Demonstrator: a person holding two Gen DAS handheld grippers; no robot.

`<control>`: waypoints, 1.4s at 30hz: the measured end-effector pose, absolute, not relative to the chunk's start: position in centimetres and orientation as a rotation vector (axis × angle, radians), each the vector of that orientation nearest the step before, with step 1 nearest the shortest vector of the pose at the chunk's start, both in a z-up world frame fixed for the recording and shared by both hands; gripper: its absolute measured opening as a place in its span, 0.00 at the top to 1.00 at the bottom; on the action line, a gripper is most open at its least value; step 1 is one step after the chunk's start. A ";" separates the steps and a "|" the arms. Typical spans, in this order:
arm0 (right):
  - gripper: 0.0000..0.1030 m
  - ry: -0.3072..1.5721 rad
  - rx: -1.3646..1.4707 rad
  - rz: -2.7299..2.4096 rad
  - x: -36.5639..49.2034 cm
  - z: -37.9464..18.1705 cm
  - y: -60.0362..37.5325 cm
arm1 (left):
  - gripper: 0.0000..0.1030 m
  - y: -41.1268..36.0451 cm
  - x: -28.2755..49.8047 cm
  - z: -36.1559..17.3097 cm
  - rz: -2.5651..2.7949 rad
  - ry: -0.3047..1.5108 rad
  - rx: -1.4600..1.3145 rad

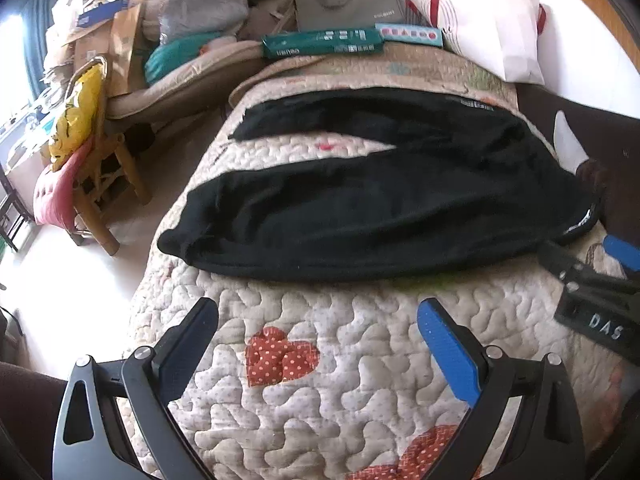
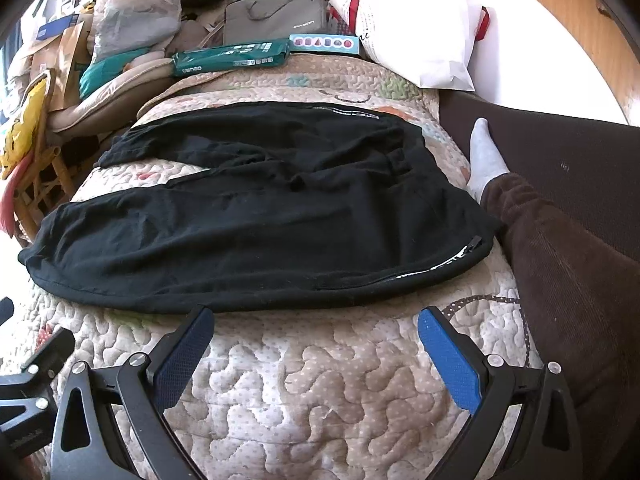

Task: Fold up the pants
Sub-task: 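Move both grippers toward the black pants lying on the bed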

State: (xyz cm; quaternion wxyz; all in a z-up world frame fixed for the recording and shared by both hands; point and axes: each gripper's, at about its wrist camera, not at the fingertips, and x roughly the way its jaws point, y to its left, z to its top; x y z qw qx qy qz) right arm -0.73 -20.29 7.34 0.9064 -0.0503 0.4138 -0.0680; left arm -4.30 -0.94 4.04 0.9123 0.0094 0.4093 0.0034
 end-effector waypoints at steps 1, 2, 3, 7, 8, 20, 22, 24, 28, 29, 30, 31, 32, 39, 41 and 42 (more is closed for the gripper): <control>0.00 0.853 -0.104 -0.141 -0.6 7.2 -20.3 | 0.03 -1.0 -4.3 4.2 0.010 0.845 0.019; 0.00 0.854 -0.107 -0.141 -1.4 8.0 -20.2 | 0.03 -1.1 -4.2 4.3 0.016 0.848 0.022; 0.00 0.847 -0.107 -0.140 -2.0 8.5 -20.4 | 0.03 -1.3 -4.0 4.6 0.026 0.849 0.031; 0.00 0.831 -0.102 -0.133 -2.0 8.9 -20.3 | 0.03 -1.9 -3.9 5.6 0.034 0.833 0.074; 0.00 0.825 -0.101 -0.132 -2.0 9.0 -20.2 | 0.03 -2.0 -3.9 5.9 0.035 0.824 0.076; 0.00 0.811 -0.052 -0.137 -2.1 10.3 -21.2 | 0.03 -2.3 -2.6 8.2 0.059 0.804 0.096; 0.00 0.816 -0.051 -0.140 -2.0 10.4 -21.3 | 0.03 -2.5 -2.1 8.5 0.063 0.802 0.126; 0.00 0.808 -0.025 -0.136 -2.0 10.5 -21.5 | 0.03 -2.7 -1.7 8.8 0.067 0.800 0.135; 0.00 0.798 -0.018 -0.147 -2.0 10.7 -21.8 | 0.03 -3.0 -1.2 9.3 0.074 0.795 0.138; 0.00 0.797 -0.013 -0.150 -2.0 10.7 -22.0 | 0.03 -3.1 -1.1 9.3 0.076 0.794 0.139; 0.00 0.795 -0.006 -0.151 -2.0 10.7 -22.1 | 0.03 -3.2 -0.9 9.4 0.077 0.795 0.140; 0.00 0.788 -0.007 -0.155 -2.0 10.7 -22.2 | 0.03 -3.3 -0.8 9.5 0.079 0.796 0.141; 0.00 0.786 0.000 -0.155 -2.0 10.8 -22.3 | 0.03 -3.5 -0.8 9.5 0.083 0.798 0.140; 0.00 0.761 0.005 -0.162 -2.0 11.0 -22.5 | 0.03 -3.3 -1.8 9.3 0.103 0.815 0.058; 0.00 0.758 0.010 -0.159 -2.0 10.9 -22.5 | 0.03 -3.3 -2.2 9.1 0.108 0.822 0.051; 0.00 0.760 0.006 -0.159 -2.0 10.9 -22.5 | 0.03 -3.3 -2.3 9.1 0.110 0.824 0.052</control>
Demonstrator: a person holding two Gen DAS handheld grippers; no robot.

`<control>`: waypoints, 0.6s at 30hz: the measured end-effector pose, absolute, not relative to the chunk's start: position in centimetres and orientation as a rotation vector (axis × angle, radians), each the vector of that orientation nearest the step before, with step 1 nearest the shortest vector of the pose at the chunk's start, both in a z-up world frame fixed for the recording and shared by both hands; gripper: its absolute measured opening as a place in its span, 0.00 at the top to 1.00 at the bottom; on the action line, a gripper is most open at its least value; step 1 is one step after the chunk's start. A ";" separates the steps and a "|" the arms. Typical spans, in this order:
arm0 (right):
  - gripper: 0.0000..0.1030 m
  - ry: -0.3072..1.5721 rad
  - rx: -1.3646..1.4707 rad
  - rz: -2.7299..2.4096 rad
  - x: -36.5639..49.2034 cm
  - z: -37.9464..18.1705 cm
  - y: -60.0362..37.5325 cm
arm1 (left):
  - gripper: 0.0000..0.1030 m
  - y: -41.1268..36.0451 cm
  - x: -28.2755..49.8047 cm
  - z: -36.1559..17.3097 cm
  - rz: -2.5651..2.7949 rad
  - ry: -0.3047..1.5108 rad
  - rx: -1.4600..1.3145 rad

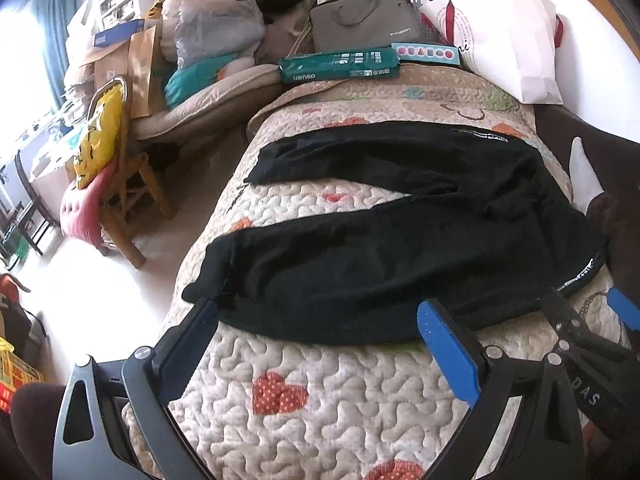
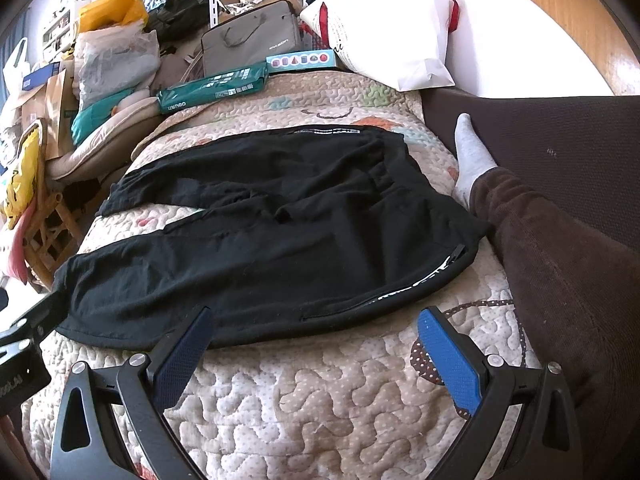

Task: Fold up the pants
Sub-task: 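Move both grippers toward the black pants lying on the bed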

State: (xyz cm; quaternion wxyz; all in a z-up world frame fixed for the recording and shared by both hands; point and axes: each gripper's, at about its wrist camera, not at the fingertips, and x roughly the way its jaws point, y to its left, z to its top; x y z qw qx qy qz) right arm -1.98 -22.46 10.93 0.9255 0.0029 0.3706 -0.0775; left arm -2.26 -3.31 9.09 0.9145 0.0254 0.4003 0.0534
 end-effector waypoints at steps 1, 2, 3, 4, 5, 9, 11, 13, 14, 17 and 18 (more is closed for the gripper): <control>0.00 0.770 -0.003 -0.160 -1.9 10.9 -22.4 | 0.03 -3.3 -2.5 9.0 0.112 0.826 0.053; 0.00 0.773 -0.009 -0.161 -1.9 10.8 -22.4 | 0.03 -3.3 -2.7 9.0 0.114 0.827 0.052; 0.00 0.773 -0.011 -0.159 -1.9 10.8 -22.3 | 0.03 -3.3 -2.8 9.0 0.115 0.827 0.050; 0.00 0.780 -0.013 -0.159 -1.9 10.8 -22.3 | 0.03 -3.2 -3.0 9.0 0.118 0.828 0.046; 0.00 0.782 -0.016 -0.157 -1.9 10.8 -22.3 | 0.03 -3.2 -3.2 9.0 0.122 0.829 0.042; 0.00 0.786 -0.017 -0.152 -1.9 10.8 -22.2 | 0.03 -3.1 -3.8 8.8 0.130 0.836 0.037; 0.00 0.785 -0.017 -0.154 -1.9 10.8 -22.1 | 0.03 -3.2 -4.0 8.6 0.132 0.837 0.044; 0.00 0.782 -0.018 -0.154 -2.0 10.8 -22.0 | 0.03 -3.4 -4.1 8.5 0.130 0.839 0.054; 0.00 0.783 -0.018 -0.154 -2.0 10.8 -22.0 | 0.03 -3.4 -4.1 8.5 0.128 0.839 0.057; 0.00 0.784 -0.020 -0.153 -2.1 10.8 -21.9 | 0.03 -3.7 -4.2 8.3 0.122 0.840 0.064; 0.00 0.784 -0.020 -0.153 -2.1 10.8 -21.9 | 0.03 -3.7 -4.2 8.4 0.119 0.839 0.064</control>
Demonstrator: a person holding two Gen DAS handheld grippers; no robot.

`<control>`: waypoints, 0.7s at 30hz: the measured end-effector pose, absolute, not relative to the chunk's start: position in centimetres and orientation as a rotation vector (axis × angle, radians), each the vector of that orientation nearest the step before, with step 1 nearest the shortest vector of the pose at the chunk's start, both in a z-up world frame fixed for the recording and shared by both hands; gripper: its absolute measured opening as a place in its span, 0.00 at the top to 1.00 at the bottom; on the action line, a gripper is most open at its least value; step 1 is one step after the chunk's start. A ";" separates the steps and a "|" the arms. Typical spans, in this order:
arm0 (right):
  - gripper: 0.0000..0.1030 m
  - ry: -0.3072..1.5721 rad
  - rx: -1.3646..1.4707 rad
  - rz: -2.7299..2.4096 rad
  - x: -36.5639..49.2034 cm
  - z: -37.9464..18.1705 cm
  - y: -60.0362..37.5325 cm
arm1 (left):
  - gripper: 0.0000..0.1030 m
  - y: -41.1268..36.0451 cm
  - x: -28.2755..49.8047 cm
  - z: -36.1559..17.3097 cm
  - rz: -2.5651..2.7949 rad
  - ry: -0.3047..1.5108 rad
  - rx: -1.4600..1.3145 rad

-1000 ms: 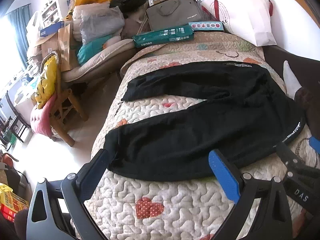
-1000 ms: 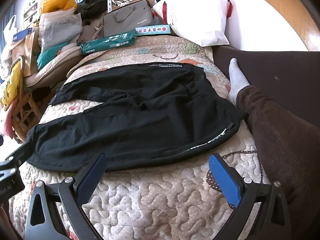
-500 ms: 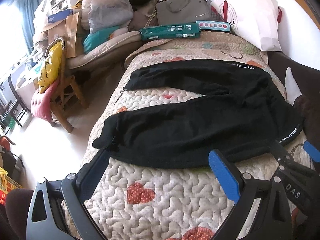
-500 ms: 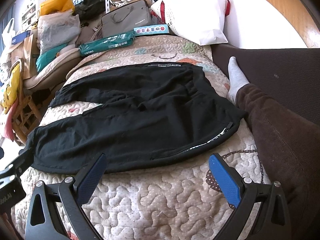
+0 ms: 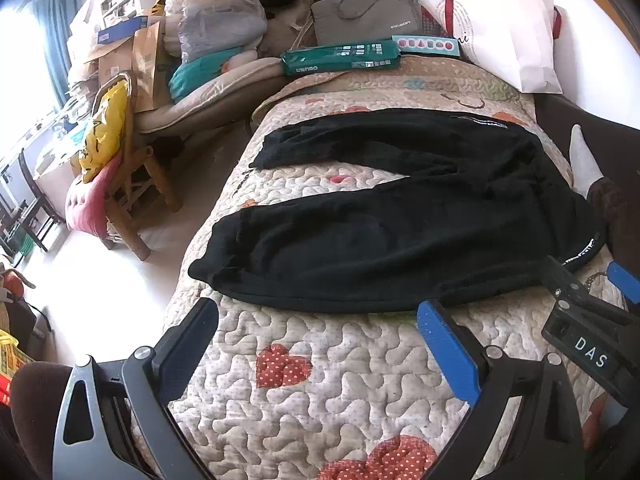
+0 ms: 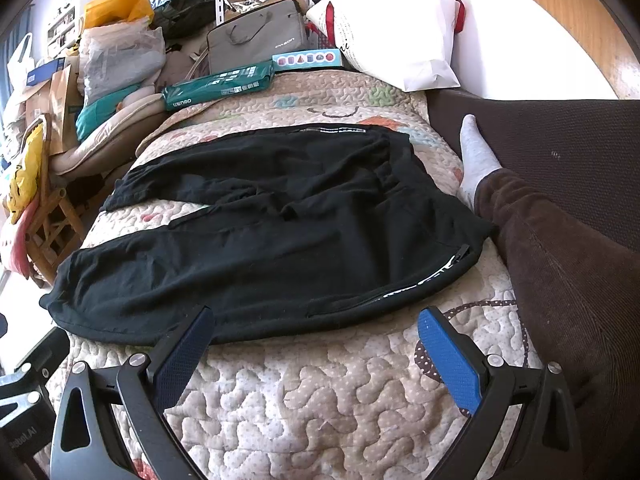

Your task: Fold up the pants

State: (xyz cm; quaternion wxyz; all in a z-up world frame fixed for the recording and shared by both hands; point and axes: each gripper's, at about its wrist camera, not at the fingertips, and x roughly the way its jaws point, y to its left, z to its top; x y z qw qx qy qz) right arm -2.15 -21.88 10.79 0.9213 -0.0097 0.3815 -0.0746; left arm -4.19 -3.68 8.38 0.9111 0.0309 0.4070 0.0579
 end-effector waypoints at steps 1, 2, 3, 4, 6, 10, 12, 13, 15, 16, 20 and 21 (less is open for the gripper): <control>0.00 0.784 -0.020 -0.153 -2.1 10.8 -21.9 | 0.03 -3.7 -4.2 8.4 0.118 0.838 0.064; 0.00 0.784 -0.020 -0.153 -2.1 10.8 -21.9 | 0.03 -3.7 -4.2 8.4 0.117 0.837 0.064; 0.00 0.785 -0.021 -0.154 -2.2 10.7 -21.9 | 0.03 -3.7 -4.2 8.4 0.116 0.834 0.062; 0.00 0.789 -0.020 -0.153 -2.1 10.7 -21.9 | 0.03 -3.8 -4.1 8.4 0.116 0.831 0.061; 0.00 0.795 -0.020 -0.155 -2.2 10.6 -21.8 | 0.03 -3.6 -3.9 8.6 0.115 0.819 0.052; 0.00 0.801 -0.028 -0.156 -2.1 10.5 -21.9 | 0.03 -2.7 -3.3 8.7 0.080 0.793 -0.009; 0.00 0.804 -0.040 -0.157 -2.2 10.3 -21.7 | 0.03 -2.1 -2.7 8.8 0.082 0.800 -0.035; 0.00 0.806 -0.044 -0.157 -2.1 10.3 -21.8 | 0.03 -1.9 -2.5 8.9 0.089 0.801 -0.036; 0.00 0.804 -0.053 -0.155 -2.1 10.4 -21.7 | 0.03 -1.6 -2.1 9.1 0.109 0.791 -0.023; 0.00 0.803 -0.056 -0.154 -1.9 10.5 -21.6 | 0.03 -1.3 -1.7 9.3 0.109 0.782 -0.019; 0.00 0.783 -0.059 -0.131 -1.5 12.1 -21.4 | 0.03 -0.6 -0.5 10.0 0.113 0.764 -0.014; 0.00 0.770 -0.059 -0.122 -1.3 12.8 -21.4 | 0.03 -0.4 0.1 10.2 0.111 0.761 -0.006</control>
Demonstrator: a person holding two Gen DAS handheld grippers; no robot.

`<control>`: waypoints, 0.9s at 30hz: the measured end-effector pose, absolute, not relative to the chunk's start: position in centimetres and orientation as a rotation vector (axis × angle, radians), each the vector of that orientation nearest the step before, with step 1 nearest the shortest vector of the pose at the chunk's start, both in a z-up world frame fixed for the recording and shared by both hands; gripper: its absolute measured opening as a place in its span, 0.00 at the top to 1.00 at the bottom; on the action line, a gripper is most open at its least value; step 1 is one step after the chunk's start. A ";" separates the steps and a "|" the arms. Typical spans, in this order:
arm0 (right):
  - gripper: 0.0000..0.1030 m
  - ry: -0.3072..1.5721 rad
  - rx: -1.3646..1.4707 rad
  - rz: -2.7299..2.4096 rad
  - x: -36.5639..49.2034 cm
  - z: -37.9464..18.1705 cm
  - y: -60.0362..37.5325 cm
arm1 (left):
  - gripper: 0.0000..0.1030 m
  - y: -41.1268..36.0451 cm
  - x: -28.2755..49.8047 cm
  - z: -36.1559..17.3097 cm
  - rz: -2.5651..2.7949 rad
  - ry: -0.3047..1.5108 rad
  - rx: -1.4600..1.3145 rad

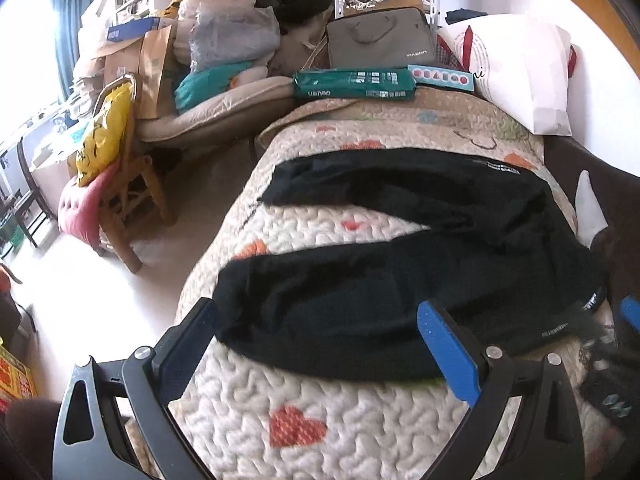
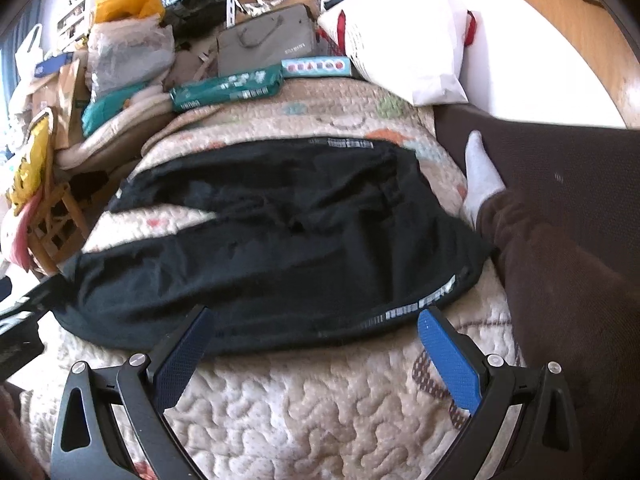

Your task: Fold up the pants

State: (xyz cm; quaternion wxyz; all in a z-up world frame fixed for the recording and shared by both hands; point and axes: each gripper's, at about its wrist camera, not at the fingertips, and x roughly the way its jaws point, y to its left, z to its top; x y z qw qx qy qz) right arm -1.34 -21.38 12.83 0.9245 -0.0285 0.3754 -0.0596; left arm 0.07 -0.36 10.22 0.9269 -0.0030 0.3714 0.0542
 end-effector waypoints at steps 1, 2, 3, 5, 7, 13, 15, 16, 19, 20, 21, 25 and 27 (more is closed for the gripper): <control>0.00 0.758 -0.061 -0.116 -1.2 13.4 -21.3 | 0.03 -0.2 0.4 10.4 0.109 0.760 0.000; 0.00 0.748 -0.063 -0.108 -1.0 14.1 -21.3 | 0.03 0.1 1.0 10.6 0.104 0.755 0.005; 0.00 0.742 -0.065 -0.098 -0.7 14.7 -21.3 | 0.03 0.3 1.5 10.8 0.101 0.751 0.007; 0.00 0.742 -0.070 -0.074 0.0 15.6 -21.2 | 0.03 0.6 2.5 11.1 0.098 0.753 0.018; 0.00 0.761 -0.089 -0.042 1.2 16.2 -21.4 | 0.03 1.0 3.7 11.3 0.085 0.758 0.021; 0.00 0.818 -0.155 0.010 6.3 17.7 -22.6 | 0.03 1.9 7.1 11.6 0.080 0.759 0.030; 0.00 0.834 -0.171 0.020 8.1 18.0 -23.2 | 0.03 2.1 8.7 11.6 0.067 0.759 0.028; 0.00 0.840 -0.171 0.025 9.0 18.1 -23.5 | 0.03 2.1 9.5 11.7 0.059 0.758 0.027; 0.00 0.849 -0.195 0.045 12.7 18.0 -24.2 | 0.03 2.5 12.0 11.6 0.018 0.763 0.023; 0.00 0.858 -0.203 0.063 13.9 17.8 -24.4 | 0.03 2.7 13.2 11.6 0.007 0.773 0.023; 0.00 0.867 -0.212 0.078 15.2 17.6 -24.5 | 0.03 2.9 14.0 11.5 0.003 0.778 0.023; 0.00 0.897 -0.211 0.127 20.3 16.3 -25.1 | 0.03 4.3 18.9 10.6 -0.030 0.801 0.012; 0.00 0.907 -0.226 0.146 23.3 15.5 -25.4 | 0.03 4.8 21.3 9.8 -0.033 0.810 0.026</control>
